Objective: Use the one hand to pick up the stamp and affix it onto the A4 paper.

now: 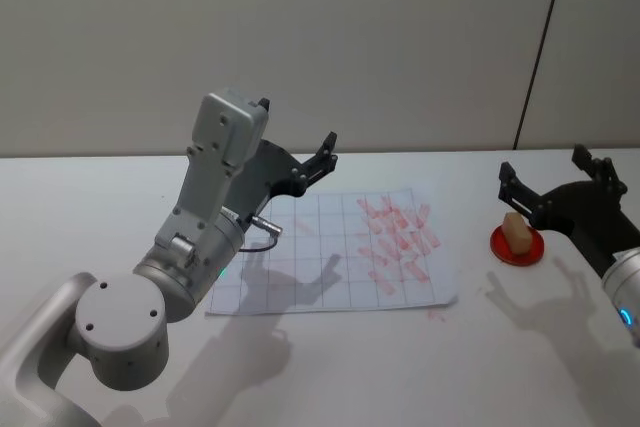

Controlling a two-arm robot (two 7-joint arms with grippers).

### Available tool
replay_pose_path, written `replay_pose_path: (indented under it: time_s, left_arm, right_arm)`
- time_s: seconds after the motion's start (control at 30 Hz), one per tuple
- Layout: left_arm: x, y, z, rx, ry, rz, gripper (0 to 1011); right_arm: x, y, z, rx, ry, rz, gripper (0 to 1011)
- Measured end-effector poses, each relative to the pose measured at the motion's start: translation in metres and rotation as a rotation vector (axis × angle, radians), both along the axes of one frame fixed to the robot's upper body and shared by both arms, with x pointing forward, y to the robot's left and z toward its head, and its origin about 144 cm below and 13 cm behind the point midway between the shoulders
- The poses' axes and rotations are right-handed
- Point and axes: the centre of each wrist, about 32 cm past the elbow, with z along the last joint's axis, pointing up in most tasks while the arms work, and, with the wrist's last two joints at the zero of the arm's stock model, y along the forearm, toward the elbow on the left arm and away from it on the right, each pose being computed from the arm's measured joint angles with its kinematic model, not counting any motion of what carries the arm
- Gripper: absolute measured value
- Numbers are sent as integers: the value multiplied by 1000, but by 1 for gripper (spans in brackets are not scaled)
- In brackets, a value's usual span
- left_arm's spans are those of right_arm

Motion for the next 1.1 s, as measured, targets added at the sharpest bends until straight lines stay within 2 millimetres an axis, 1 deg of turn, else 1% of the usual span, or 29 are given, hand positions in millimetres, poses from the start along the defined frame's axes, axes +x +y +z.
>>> replay_pose_path:
  time_s: [0.3, 0.73, 0.87, 1.1]
  left_arm:
    - [0, 0, 0, 0, 0, 0, 1001]
    - [0, 0, 0, 0, 0, 0, 1001]
    - [0, 0, 0, 0, 0, 0, 1001]
    - [0, 0, 0, 0, 0, 0, 1001]
  right_arm:
    - [7, -4, -5, -19, 92, -61, 1001]
    - [32, -9, -24, -65, 191, -101, 1001]
    - [41, -9, -31, -79, 220, -99, 1001]
    - [53, -6, -42, -100, 270, -87, 1001]
